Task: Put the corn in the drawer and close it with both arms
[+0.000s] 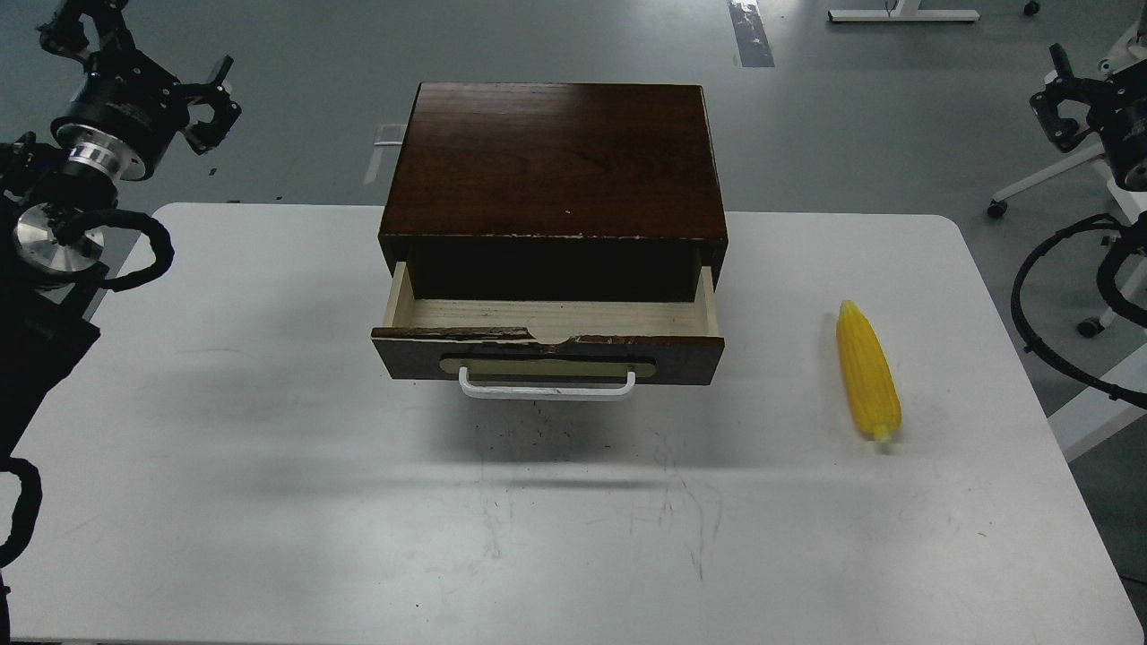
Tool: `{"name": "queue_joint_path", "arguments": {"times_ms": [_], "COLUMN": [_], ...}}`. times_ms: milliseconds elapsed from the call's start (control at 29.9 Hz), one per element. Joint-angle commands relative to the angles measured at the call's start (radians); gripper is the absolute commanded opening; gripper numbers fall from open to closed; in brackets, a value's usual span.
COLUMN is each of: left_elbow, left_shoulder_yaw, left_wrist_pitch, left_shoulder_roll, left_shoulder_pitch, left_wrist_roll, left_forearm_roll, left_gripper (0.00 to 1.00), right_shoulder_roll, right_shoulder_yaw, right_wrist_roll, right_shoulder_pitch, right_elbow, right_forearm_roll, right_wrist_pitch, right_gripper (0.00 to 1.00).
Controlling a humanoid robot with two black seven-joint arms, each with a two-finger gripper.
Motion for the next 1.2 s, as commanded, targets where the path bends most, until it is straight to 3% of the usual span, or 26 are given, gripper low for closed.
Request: {"name": "queue_joint_path", "arguments": {"times_ms": [0,267,601,668,835,902,969,1069,1169], "left_elbow": [-0.003,0.0,0.064,0.065,0.063,0.063,0.061,0.061,0.06], "left_shoulder_yaw": [0.001,0.001,-0.016,-0.016,-0.016,-0.016,-0.016,-0.016,-0.015], "left_wrist_pitch": [0.0,0.0,0.0,0.0,0.0,0.0,0.0,0.0,0.0], "left_shoulder_roll": [0.002,0.006,-0.011,-0.011,-0.012,-0.014,-0.014,-0.014,-0.014], "left_shoulder_pitch": [0.001,0.007,0.01,0.012,0.01,0.009,0.007,0.007,0.007], "left_wrist_roll": [-0.001,-0.001,-0.003,-0.001,-0.003,-0.004,-0.004,-0.004,-0.004], "left_forearm_roll": [0.001,0.001,-0.019,-0.021,-0.021,-0.021,-0.021,-0.021,-0.019], "left_gripper": [0.98,0.98,0.98,0.98,0.98,0.98,0.98,0.98,0.98], "right_shoulder_roll": [0.0,-0.012,-0.169,-0.214,-0.265,-0.301,-0.356,-0.417,-0.442], "right_shoulder_yaw": [0.001,-0.021,-0.511,-0.654,-0.803,-0.823,-0.825,-0.831,-0.841], "right_wrist_roll": [0.004,-0.002,-0.005,-0.014,-0.021,-0.036,-0.144,-0.251,-0.265], "right_shoulder_pitch": [0.0,0.008,0.278,0.38,0.494,0.505,0.525,0.526,0.506], "right_elbow": [0.003,0.017,0.021,0.038,0.148,0.207,0.341,0.536,0.648], "right_forearm_roll": [0.0,-0.005,-0.081,-0.188,-0.453,-0.543,-0.751,-0.959,-1.088], "right_wrist_pitch": [0.0,0.0,0.0,0.0,0.0,0.0,0.0,0.0,0.0], "right_gripper": [1.0,1.0,1.0,1.0,1.0,1.0,1.0,1.0,1.0]}}
